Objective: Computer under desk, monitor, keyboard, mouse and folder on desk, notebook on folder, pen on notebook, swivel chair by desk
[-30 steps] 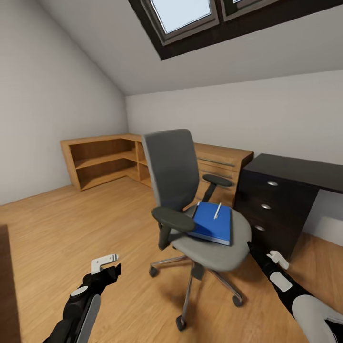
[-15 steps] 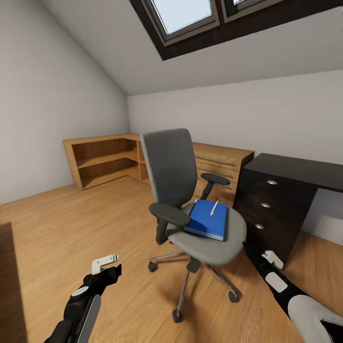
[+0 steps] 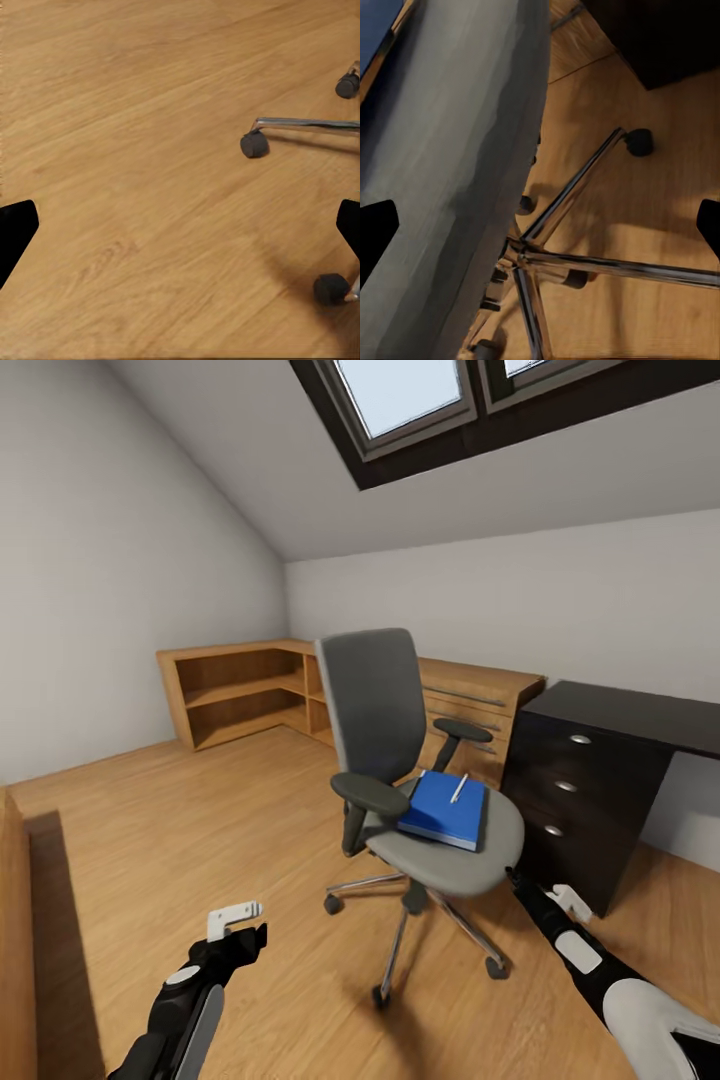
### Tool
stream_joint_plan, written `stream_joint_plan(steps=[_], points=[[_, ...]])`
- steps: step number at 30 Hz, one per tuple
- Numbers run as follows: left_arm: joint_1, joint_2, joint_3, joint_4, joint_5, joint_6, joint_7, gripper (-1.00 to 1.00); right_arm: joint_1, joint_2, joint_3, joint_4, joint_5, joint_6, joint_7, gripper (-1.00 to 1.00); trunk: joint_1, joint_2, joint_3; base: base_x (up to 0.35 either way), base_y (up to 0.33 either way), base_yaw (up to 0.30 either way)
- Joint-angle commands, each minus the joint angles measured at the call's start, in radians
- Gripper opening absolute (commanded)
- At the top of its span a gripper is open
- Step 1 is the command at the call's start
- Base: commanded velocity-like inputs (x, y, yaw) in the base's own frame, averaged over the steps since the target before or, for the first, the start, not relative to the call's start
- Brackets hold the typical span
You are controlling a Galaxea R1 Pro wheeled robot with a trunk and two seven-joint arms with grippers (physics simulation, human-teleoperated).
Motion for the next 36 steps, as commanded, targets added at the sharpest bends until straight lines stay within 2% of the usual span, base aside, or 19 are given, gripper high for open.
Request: stream_joint_plan(steps=[1,5,17,18,20,36], points=[[-0.001,0.000,-0.011,0.003,0.010,0.004,0.008,1.00,-0.001,0.000,0.000,0.002,-0.007,-0.002,0.006,1.00,0.000,0.000,-0.001,0.000,0.000,0.277],[-0.001,0.000,-0.031,0.008,0.010,0.004,0.009,1.00,-0.001,0.000,0.001,0.002,-0.007,-0.003,0.006,1.00,0.000,0.000,-0.001,0.000,0.000,0.278],[-0.001,-0.003,-0.046,0.034,0.010,0.002,0.007,1.00,-0.001,0.001,0.001,0.002,-0.006,-0.003,0.007,1.00,0.000,0.000,-0.001,0.010,0.000,0.279],[-0.001,-0.002,-0.066,0.042,0.009,0.002,0.007,1.00,-0.001,0.001,0.001,0.002,-0.006,-0.006,0.008,1.00,0.000,0.000,-0.001,0.232,0.000,0.277],[-0.001,-0.001,-0.074,0.045,0.009,0.002,0.007,1.00,-0.001,0.003,0.001,0.003,-0.006,-0.008,0.008,1.00,0.000,0.000,-0.001,0.284,0.000,0.200],[-0.001,-0.001,-0.079,0.046,0.009,0.002,0.007,1.00,-0.001,0.003,0.000,0.002,-0.006,-0.010,0.008,1.00,0.000,0.000,-0.001,0.319,0.000,0.017]])
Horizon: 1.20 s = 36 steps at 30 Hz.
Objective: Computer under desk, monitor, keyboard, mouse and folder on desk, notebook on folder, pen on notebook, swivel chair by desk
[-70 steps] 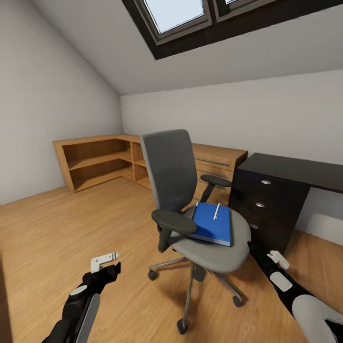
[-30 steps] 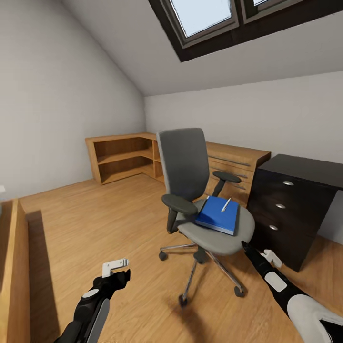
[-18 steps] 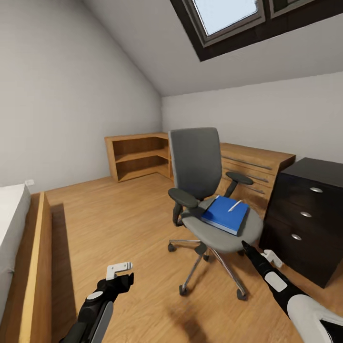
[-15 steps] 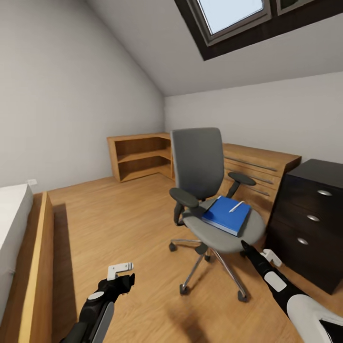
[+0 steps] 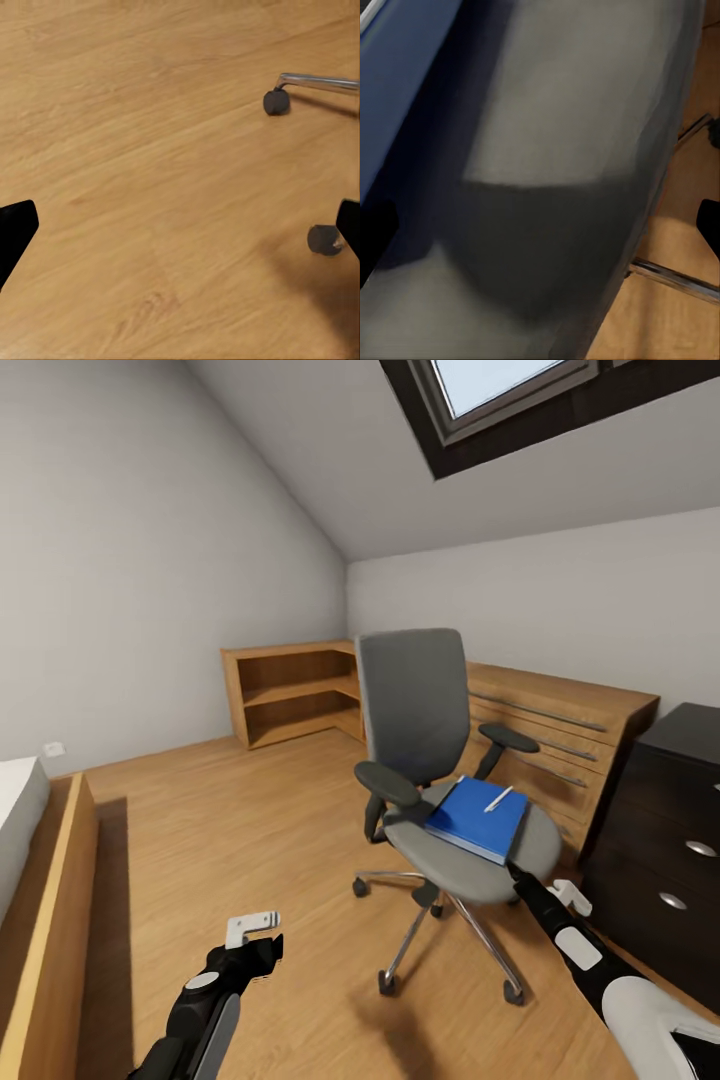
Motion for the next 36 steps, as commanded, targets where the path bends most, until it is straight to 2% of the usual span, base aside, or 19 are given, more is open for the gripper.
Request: stream_joint_plan(steps=[1,11,16,21,36], points=[[-0.001,0.000,-0.002,-0.001,0.011,0.003,0.009,1.00,0.000,0.000,0.013,0.027,-0.008,-0.002,0.003,1.00,0.001,0.000,-0.001,0.319,0.000,0.000],[-0.001,0.001,-0.003,0.014,0.012,0.004,0.010,1.00,0.000,0.001,0.014,0.027,-0.008,-0.002,0.004,1.00,0.001,0.000,-0.001,0.320,0.000,0.011],[-0.001,-0.001,-0.006,0.045,0.011,0.003,0.010,1.00,0.000,0.001,0.014,0.027,-0.008,-0.003,0.003,1.00,0.001,0.000,-0.001,0.284,0.000,0.215],[-0.001,-0.001,-0.006,0.048,0.011,0.003,0.011,1.00,0.000,0.001,0.014,0.027,-0.008,-0.002,0.004,1.00,0.001,0.000,-0.001,0.072,0.000,0.209],[-0.001,-0.003,-0.008,0.048,0.012,0.002,0.010,1.00,0.000,0.000,0.012,0.028,-0.008,-0.002,0.009,1.00,0.001,0.000,-0.001,0.277,0.004,0.007]])
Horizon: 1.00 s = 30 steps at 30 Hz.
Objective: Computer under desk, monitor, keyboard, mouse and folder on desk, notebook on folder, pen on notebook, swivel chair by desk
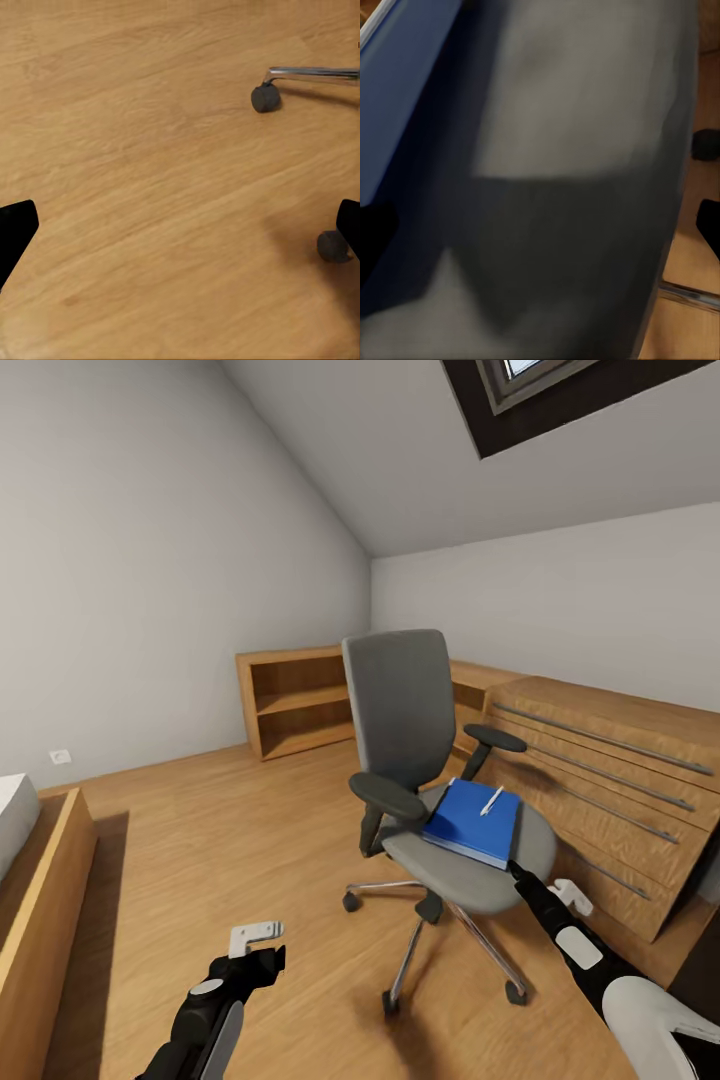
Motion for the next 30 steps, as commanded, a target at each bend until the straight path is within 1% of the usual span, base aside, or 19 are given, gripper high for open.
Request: stream_joint_plan(steps=[1,8,11,15,23,25,26,27,30], points=[[-0.001,0.000,-0.002,-0.001,0.011,0.003,0.009,1.00,0.000,0.000,0.025,0.031,-0.007,-0.002,0.007,1.00,0.001,0.000,-0.001,0.322,0.066,0.000],[-0.001,0.000,-0.002,-0.001,0.011,0.003,0.009,1.00,0.000,0.000,0.025,0.031,-0.007,-0.002,0.007,1.00,0.001,0.000,-0.001,0.307,0.092,0.000],[-0.001,0.000,-0.002,-0.001,0.011,0.003,0.010,1.00,0.000,0.000,0.025,0.030,-0.007,-0.002,0.007,1.00,0.001,0.000,-0.001,0.046,0.036,0.000],[-0.001,0.000,-0.002,-0.001,0.011,0.003,0.011,1.00,0.000,0.000,0.025,0.030,-0.007,-0.002,0.007,1.00,0.001,0.000,-0.001,-0.246,0.007,0.000],[-0.001,0.000,-0.002,-0.001,0.010,0.003,0.011,1.00,0.000,0.003,0.025,0.033,-0.007,-0.002,0.006,1.00,0.001,0.000,-0.001,-0.327,0.001,0.000],[-0.001,0.000,-0.002,-0.001,0.010,0.003,0.011,1.00,0.000,0.014,0.026,0.035,-0.006,-0.002,0.005,1.00,0.001,0.000,-0.001,-0.335,0.000,0.000],[-0.001,0.000,-0.002,-0.001,0.011,0.003,0.011,1.00,0.000,0.023,0.025,0.035,-0.005,-0.002,0.005,1.00,0.001,0.000,-0.001,-0.336,0.000,0.000],[-0.001,0.000,-0.002,-0.001,0.010,0.003,0.011,1.00,0.000,0.038,0.025,0.040,-0.004,-0.003,0.005,1.00,0.001,0.000,-0.001,-0.289,0.000,0.000],[-0.001,0.000,-0.002,-0.001,0.010,0.003,0.010,1.00,0.000,0.050,0.025,0.042,-0.004,-0.002,0.005,1.00,0.001,0.000,-0.001,-0.190,0.000,0.000]])
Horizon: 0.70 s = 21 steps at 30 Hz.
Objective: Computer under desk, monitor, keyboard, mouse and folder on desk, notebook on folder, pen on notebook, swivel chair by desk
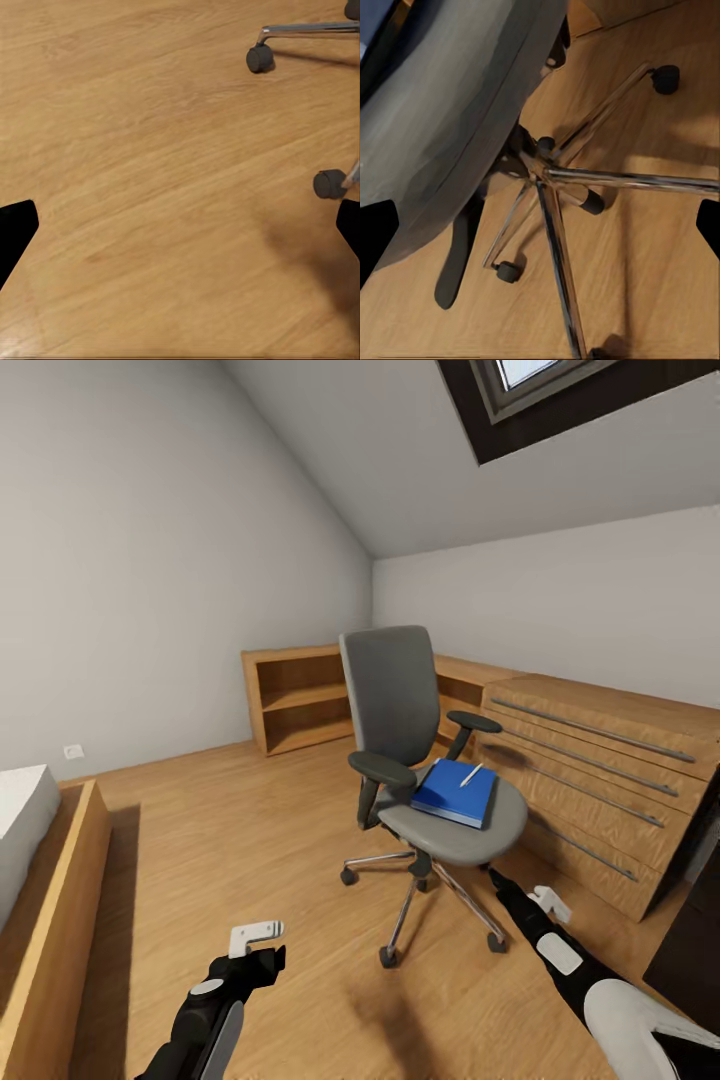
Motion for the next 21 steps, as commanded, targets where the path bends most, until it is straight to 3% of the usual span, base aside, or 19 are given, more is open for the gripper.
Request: stream_joint_plan(steps=[1,6,14,21], points=[[0.000,0.000,-0.002,-0.001,0.010,0.003,0.009,1.00,-0.001,0.007,-0.002,0.003,-0.005,-0.002,0.006,1.00,0.000,0.000,-0.001,-0.089,0.000,0.000],[0.000,0.000,-0.002,-0.001,0.010,0.003,0.009,1.00,-0.001,0.042,-0.003,0.005,0.003,-0.002,0.007,1.00,0.000,0.000,-0.001,-0.038,0.000,0.000],[0.000,0.000,-0.002,-0.001,0.009,0.003,0.009,1.00,0.002,0.099,-0.002,0.005,0.076,-0.001,0.007,1.00,0.000,0.000,-0.001,-0.006,0.000,0.000],[0.000,0.000,-0.002,-0.001,0.009,0.003,0.009,1.00,0.002,0.134,-0.002,0.005,0.114,-0.001,0.007,1.00,0.000,0.000,-0.001,0.000,0.000,0.000]])
